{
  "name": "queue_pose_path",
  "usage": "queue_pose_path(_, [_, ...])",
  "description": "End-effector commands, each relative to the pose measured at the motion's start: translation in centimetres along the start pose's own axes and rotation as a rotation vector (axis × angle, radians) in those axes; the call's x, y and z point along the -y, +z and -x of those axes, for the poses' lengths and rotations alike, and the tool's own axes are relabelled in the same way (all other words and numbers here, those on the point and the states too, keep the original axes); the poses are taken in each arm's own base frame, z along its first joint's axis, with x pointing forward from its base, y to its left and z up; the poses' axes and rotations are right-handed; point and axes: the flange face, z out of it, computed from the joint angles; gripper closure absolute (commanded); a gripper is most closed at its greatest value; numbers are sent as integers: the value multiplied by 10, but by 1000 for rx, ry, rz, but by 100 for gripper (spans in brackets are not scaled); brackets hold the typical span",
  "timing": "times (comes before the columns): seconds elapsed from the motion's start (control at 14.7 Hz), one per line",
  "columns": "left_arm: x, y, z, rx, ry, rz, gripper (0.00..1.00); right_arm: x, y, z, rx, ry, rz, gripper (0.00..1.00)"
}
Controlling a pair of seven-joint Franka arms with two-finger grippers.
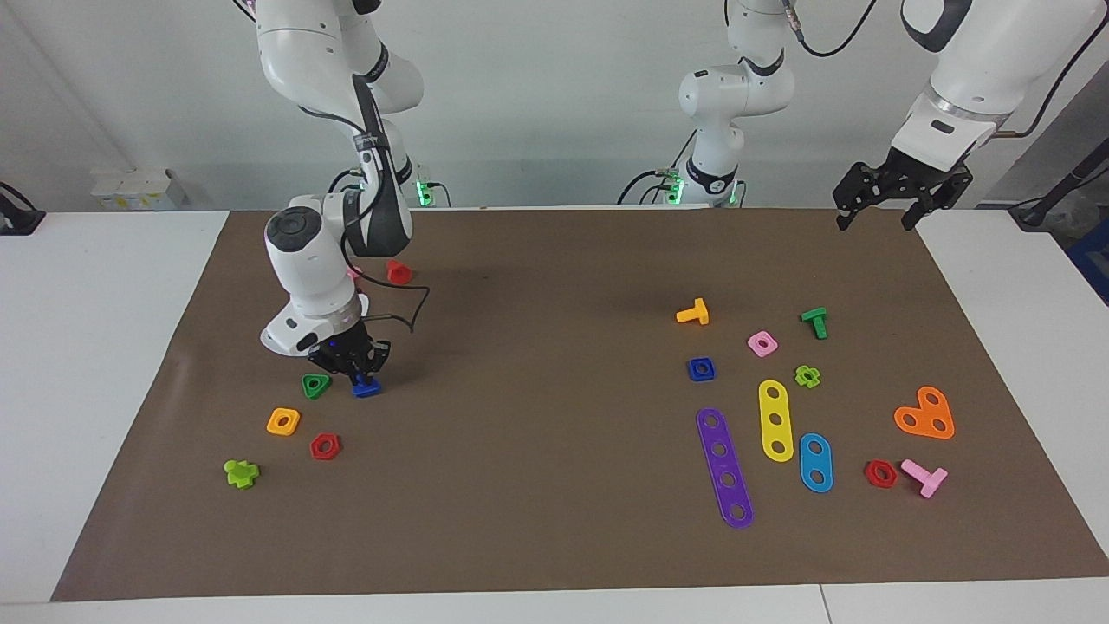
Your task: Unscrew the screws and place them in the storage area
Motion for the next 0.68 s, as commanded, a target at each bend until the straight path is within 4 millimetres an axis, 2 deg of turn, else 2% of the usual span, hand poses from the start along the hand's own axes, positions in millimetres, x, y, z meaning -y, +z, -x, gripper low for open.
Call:
queue_pose_path(0.0, [-1, 1, 3, -6, 10, 12, 0, -7, -8, 10, -12, 11, -15, 38])
queue_pose_path(0.07, [-1, 1, 3, -6, 11, 11, 0, -7, -10, 8, -11, 15, -15, 0])
queue_pose_path(0.2, [-2, 2, 3, -6, 11, 11, 0, -6, -25, -4, -35, 32, -16, 0])
queue_pose_path(0.27, [-3, 3, 3, -8, 11, 12, 0, -7, -39, -12, -32, 41, -16, 0])
queue_pose_path(0.48, [-4, 0, -1, -27, 9, 27, 0, -22, -111, -44, -17, 101, -11, 0])
queue_pose_path(0.61, [-3, -3, -4, -32, 8, 27, 0, -39, -166, -48, -41, 133, -14, 0])
